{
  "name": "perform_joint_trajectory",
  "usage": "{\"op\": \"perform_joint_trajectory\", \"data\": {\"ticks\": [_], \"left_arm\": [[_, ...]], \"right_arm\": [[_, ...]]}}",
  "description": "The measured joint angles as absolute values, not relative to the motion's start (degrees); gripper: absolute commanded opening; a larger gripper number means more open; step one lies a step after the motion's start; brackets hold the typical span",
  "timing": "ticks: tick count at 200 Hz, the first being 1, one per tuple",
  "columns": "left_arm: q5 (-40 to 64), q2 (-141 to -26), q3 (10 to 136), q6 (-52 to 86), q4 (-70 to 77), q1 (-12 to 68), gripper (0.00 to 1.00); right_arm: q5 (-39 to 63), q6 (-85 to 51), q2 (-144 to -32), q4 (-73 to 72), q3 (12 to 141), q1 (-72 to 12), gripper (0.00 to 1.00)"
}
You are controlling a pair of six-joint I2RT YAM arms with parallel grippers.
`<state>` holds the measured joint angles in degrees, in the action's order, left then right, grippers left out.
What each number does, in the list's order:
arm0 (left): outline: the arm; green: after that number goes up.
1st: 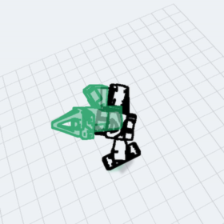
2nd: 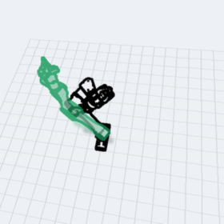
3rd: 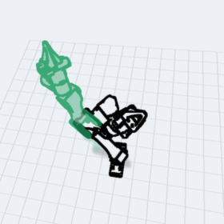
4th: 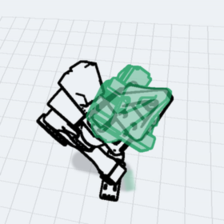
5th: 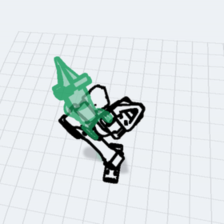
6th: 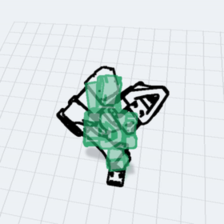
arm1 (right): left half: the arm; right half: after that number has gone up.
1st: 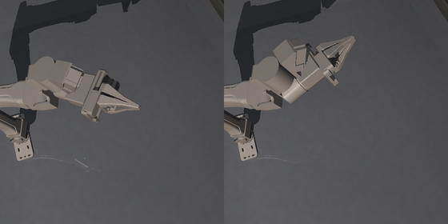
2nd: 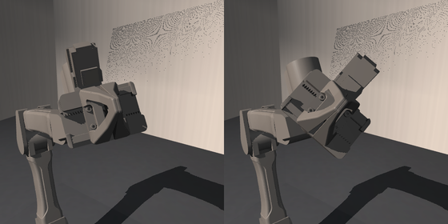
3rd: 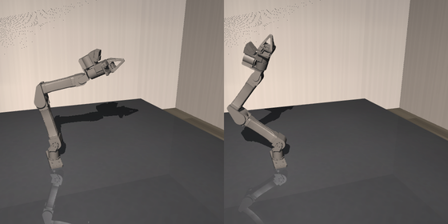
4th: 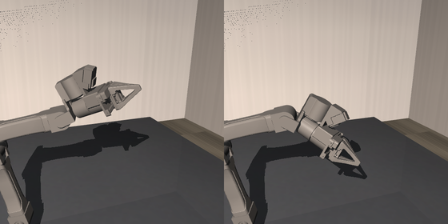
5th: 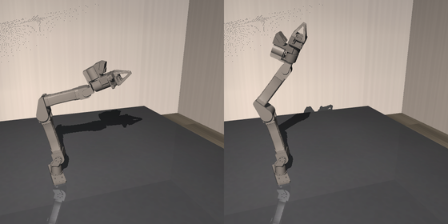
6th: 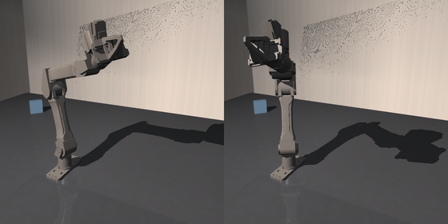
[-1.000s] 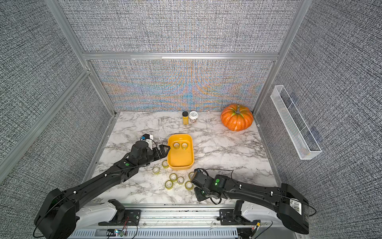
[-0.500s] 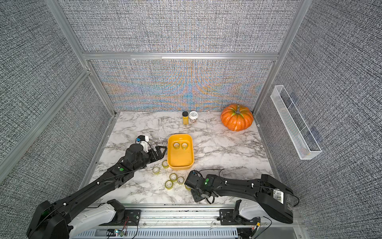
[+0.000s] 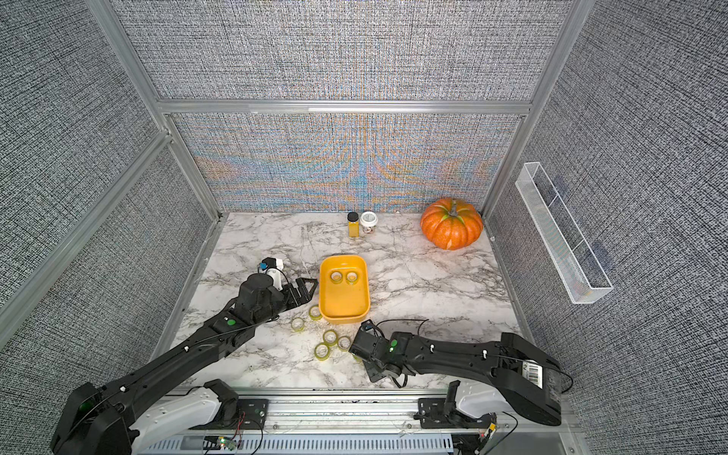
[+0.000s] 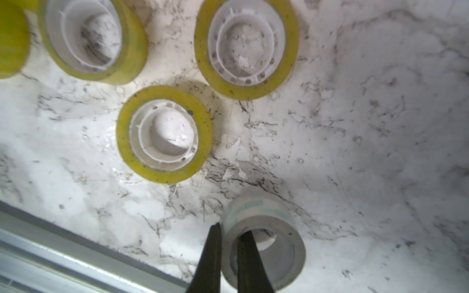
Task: Put the transparent tape into the storage box
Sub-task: Pick up the tape at the center of the board, then place the tape in the storage box.
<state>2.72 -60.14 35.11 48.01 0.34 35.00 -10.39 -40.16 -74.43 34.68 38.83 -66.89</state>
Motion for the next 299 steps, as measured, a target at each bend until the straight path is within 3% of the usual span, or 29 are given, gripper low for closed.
{"op": "perform_joint_trajectory", "data": {"ticks": [69, 118, 190, 299], "left_arm": [[1.5, -58.1, 35.4, 48.0, -0.4, 35.0, 1.0], [1.3, -57.1, 34.7, 48.0, -1.5, 35.0, 1.0], [0.1, -58.9, 35.6, 48.0, -3.2, 35.0, 1.0], [-5.0, -58.4, 34.5, 45.0, -7.0, 34.3, 1.0]], "right_arm": [[-12.0, -39.3, -64.8, 37.1, 44.2, -64.4, 0.0], [-11.8, -34.2, -65.2, 35.0, 50.5, -59.0, 0.01], [-5.7, -28.6, -78.8, 27.0, 59.6, -48.1, 0.0], [2.3, -25.8, -106.3, 23.6, 78.1, -46.5, 0.0]]}}
